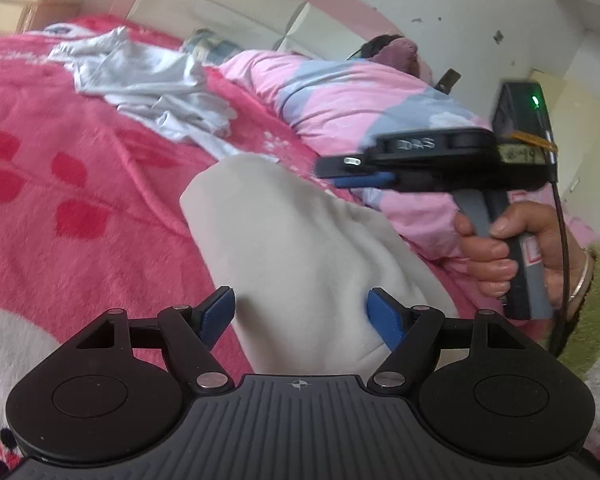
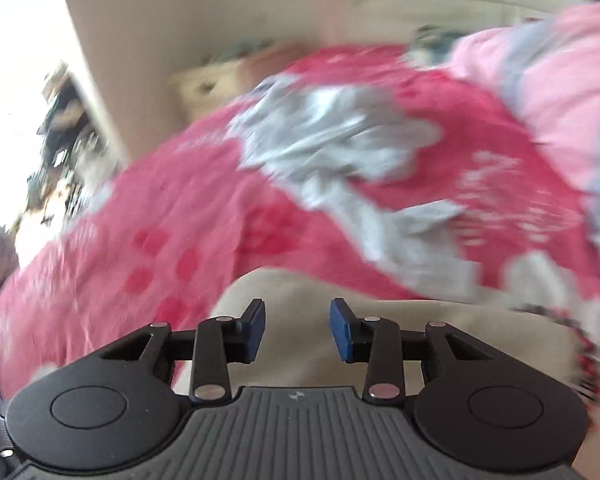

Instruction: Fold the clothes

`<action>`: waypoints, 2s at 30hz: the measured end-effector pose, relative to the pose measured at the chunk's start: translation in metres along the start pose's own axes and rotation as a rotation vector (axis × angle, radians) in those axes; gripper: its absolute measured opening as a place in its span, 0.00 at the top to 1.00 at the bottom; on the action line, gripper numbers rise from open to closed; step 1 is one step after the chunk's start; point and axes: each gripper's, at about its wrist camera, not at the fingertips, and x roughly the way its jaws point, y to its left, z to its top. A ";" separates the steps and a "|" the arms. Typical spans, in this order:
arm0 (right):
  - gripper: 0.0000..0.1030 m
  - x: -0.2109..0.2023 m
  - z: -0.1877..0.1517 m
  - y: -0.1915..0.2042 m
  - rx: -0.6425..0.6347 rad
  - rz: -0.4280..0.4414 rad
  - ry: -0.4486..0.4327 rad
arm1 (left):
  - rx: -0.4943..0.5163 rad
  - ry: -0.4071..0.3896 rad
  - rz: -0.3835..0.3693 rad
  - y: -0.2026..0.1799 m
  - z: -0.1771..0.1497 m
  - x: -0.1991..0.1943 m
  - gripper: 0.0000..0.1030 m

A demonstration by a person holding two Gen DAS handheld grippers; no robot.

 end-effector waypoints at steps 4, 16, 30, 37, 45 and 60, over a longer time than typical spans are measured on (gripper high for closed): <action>0.61 0.029 -0.011 0.011 -0.026 -0.028 0.045 | -0.008 0.011 0.043 0.006 0.001 0.000 0.30; 0.69 0.032 0.001 0.031 -0.028 0.047 0.012 | -0.094 0.023 0.060 0.023 0.003 0.001 0.30; 0.70 -0.054 -0.035 -0.097 0.381 -0.220 -0.093 | -0.102 0.018 0.071 0.027 0.001 0.004 0.30; 0.69 -0.061 -0.076 -0.017 0.176 -0.097 0.114 | -0.132 0.029 0.091 0.032 0.002 0.006 0.29; 0.70 -0.107 -0.071 0.026 0.172 -0.063 0.086 | -0.131 0.040 0.116 0.032 0.004 0.003 0.30; 0.69 -0.091 -0.117 0.086 0.082 -0.155 0.273 | -0.181 0.055 0.124 0.037 0.005 0.003 0.30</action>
